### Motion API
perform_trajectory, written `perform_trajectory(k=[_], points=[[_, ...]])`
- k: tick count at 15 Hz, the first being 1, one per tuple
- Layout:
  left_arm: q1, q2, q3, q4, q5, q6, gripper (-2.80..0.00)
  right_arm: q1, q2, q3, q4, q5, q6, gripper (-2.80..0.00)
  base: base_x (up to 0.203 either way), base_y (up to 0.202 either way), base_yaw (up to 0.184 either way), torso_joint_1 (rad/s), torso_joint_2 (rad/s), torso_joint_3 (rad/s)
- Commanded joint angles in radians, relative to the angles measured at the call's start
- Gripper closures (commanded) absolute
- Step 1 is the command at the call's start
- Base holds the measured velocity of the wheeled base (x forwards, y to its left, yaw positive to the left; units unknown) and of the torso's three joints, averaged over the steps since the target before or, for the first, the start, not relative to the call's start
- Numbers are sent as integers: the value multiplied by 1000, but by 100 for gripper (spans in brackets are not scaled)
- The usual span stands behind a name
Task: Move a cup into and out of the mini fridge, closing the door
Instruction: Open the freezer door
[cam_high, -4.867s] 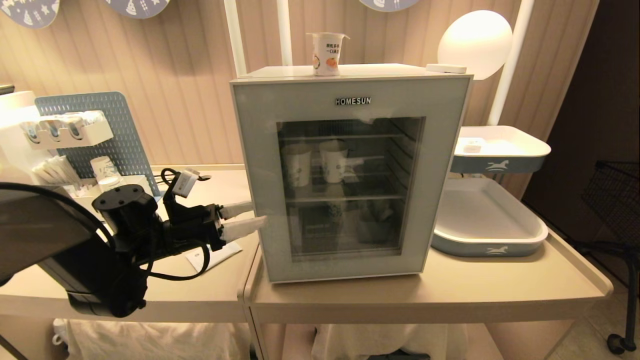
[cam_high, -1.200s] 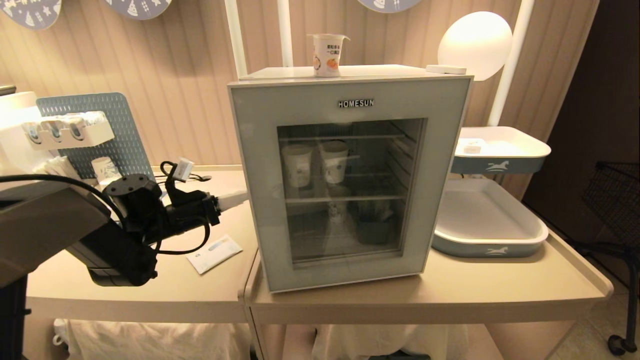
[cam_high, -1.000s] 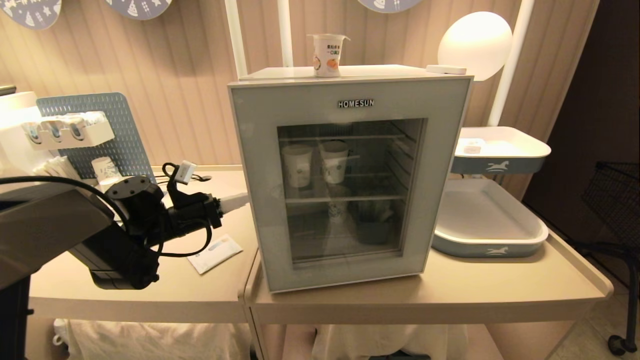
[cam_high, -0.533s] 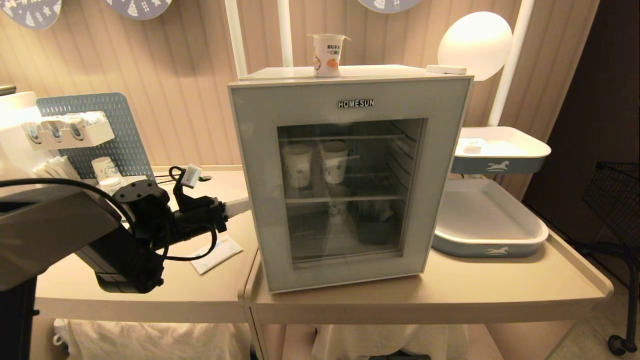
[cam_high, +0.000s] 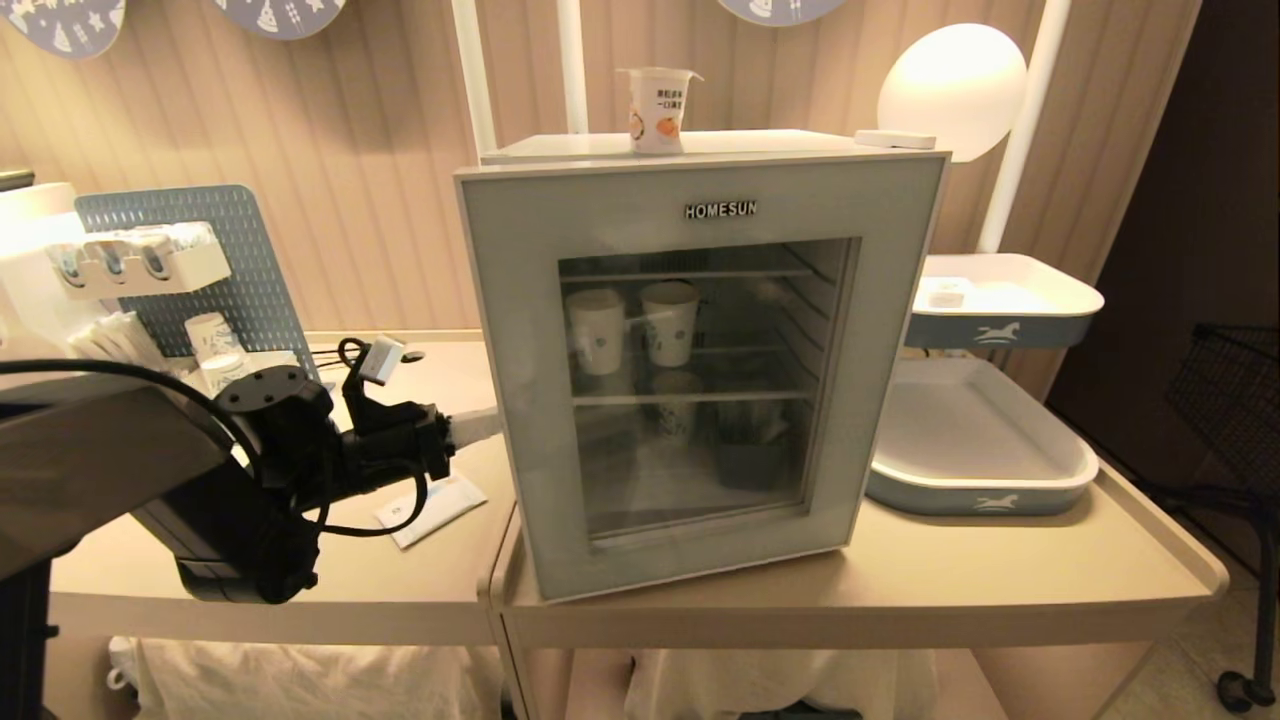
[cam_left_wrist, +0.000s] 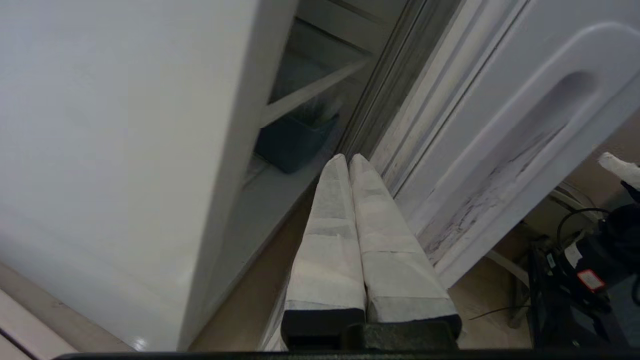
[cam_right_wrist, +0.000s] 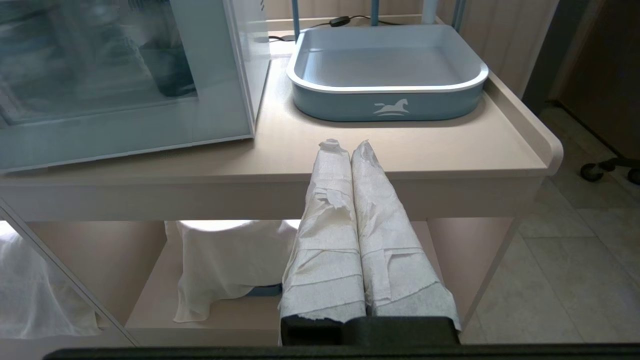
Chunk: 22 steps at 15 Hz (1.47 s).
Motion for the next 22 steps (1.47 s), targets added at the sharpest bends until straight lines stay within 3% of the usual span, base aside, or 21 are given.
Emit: perform_trajectory(k=[1,7,10,13,17,22], points=[[-26,-45,62,-9,-9,8,0,0,1,0,0,0,0,0,0,0,0,0,0,0],[-120,-179,306,-9,2,117,0,0,1,0,-1,0,0,0,0,0,0,0,0,0],[-171,-295,392,-9,3,124,0,0,1,0,0,0,0,0,0,0,0,0,0,0],[-291,-377,453,5,5,122,0,0,1,0,0,0,0,0,0,0,0,0,0,0],[-444,-299,443,44,54,122,0,0,1,0,-1,0,0,0,0,0,0,0,0,0],[-633,-158,328,56,89,125,0,0,1,0,0,0,0,0,0,0,0,0,0,0]])
